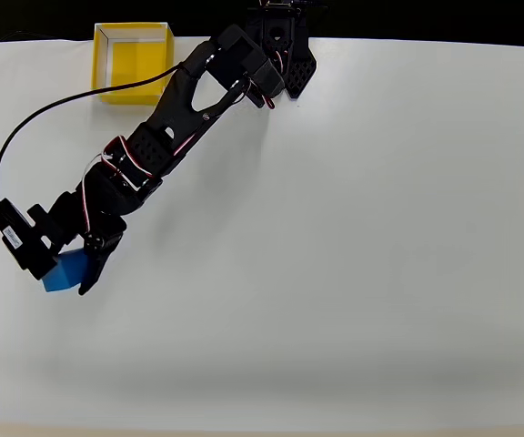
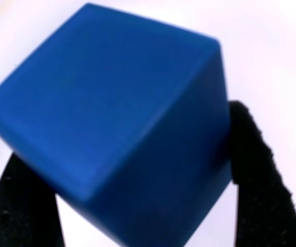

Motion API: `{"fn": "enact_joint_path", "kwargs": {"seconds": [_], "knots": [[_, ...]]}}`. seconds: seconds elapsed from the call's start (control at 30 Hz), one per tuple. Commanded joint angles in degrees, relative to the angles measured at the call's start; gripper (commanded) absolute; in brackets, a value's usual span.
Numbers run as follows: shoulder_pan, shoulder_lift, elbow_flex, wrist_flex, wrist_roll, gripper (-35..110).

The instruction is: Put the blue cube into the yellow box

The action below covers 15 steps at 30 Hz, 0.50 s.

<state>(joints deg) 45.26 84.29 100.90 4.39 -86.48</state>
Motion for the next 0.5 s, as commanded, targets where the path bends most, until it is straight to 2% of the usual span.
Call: {"fn": "enact_joint_path", "kwargs": {"seconds": [0.0,0.47], "knots": [[8.61,14.33,-2.29,5.01,0.53,20],[29.88,32.26,8.00,29.62,-0.35,19]]}}
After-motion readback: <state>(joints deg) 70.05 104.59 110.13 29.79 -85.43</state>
